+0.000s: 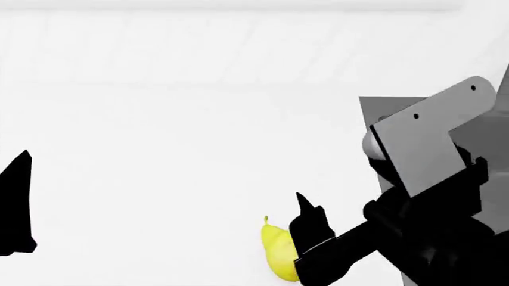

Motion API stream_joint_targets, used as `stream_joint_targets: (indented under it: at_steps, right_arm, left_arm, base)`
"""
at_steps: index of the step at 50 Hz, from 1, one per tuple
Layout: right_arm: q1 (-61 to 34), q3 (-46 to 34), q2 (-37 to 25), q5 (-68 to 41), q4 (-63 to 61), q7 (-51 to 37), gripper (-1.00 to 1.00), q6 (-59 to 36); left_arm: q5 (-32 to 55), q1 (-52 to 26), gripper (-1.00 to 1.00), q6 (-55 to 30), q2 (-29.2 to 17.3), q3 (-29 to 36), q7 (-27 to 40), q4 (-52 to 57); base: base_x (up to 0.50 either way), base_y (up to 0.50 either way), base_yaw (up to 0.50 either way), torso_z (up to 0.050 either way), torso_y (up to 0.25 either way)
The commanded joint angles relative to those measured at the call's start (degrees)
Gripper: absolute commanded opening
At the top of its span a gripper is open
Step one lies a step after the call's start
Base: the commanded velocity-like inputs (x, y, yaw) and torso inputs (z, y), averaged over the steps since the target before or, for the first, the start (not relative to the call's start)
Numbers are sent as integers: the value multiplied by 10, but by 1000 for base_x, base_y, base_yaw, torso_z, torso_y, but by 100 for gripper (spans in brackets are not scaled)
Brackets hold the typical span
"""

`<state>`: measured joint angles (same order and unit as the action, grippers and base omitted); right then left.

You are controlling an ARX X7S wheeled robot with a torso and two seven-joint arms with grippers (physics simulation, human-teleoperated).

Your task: There is a mixed pile of frozen fruits and vegetables on the counter. Locate all the frozen vegetables and place the items in a bowl on the counter. Take all the frozen fruits and defrost them in a running sink.

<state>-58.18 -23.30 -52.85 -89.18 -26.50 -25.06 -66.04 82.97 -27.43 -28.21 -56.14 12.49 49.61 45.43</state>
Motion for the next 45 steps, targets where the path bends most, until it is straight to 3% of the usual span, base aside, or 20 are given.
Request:
stream_joint_targets:
  at_steps: [1,19,45]
  right_arm:
    - [-44,-68,53,56,63,65,100,-35]
    - [-65,-174,125,185,162,183,100,-26]
    - [-20,-234,160,249,229,239,100,25]
  left_arm:
    - [-7,0,100,-1,-2,0,-11,-7]
    - [-27,27,100,9,0,-2,-24,-12]
    - [-36,63,100,27,-13,-19,-32,-8]
  base:
    - [0,0,0,0,0]
    - [0,0,0,0,0]
    - [0,0,0,0,0]
